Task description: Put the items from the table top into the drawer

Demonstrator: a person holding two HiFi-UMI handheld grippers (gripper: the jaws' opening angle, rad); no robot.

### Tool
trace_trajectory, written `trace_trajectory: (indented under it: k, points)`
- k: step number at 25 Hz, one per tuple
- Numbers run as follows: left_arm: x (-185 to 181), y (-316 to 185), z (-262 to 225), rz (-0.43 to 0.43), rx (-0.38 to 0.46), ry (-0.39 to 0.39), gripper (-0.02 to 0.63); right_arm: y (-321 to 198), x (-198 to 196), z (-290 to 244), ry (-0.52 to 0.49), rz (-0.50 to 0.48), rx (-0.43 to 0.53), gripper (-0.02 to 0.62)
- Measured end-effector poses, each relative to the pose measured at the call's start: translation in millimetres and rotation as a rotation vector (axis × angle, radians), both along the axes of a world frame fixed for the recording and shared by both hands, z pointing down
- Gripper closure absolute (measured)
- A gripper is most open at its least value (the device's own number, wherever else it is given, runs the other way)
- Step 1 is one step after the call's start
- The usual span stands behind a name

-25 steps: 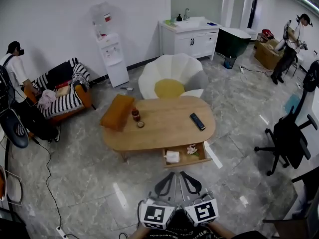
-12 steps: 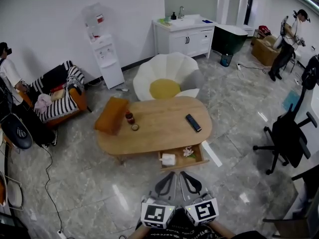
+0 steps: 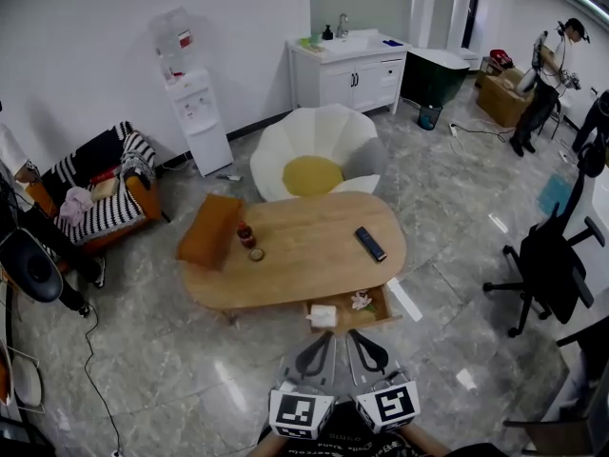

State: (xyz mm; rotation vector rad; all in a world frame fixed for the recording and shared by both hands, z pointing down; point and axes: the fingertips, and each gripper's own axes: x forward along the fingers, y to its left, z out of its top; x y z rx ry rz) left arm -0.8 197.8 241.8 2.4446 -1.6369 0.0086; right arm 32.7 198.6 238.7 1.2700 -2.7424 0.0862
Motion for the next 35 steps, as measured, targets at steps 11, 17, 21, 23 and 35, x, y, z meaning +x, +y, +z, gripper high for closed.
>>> trace_trajectory:
  k: [11, 17, 21, 23, 35]
  points:
    - [-31, -61, 3, 0.075, -0.011, -0.006, 0.594, -61, -27, 2, 0.000, 0.076, -0.008, 0.594]
    - [-46, -95, 3, 0.125, -0.009, -0.001, 0.594, -95, -41, 4, 0.007, 0.134, -0.015, 0.594]
    - [-56, -118, 3, 0.174, -0.007, 0.001, 0.594, -116, -50, 9, 0.011, 0.180, -0.029, 0.594]
    - [-59, -127, 4, 0.197, -0.009, 0.005, 0.594, -125, -55, 7, 0.016, 0.197, -0.031, 0.592]
    - [-81, -170, 7, 0.301, -0.018, 0.012, 0.594, -164, -74, 11, 0.027, 0.310, -0.038, 0.592]
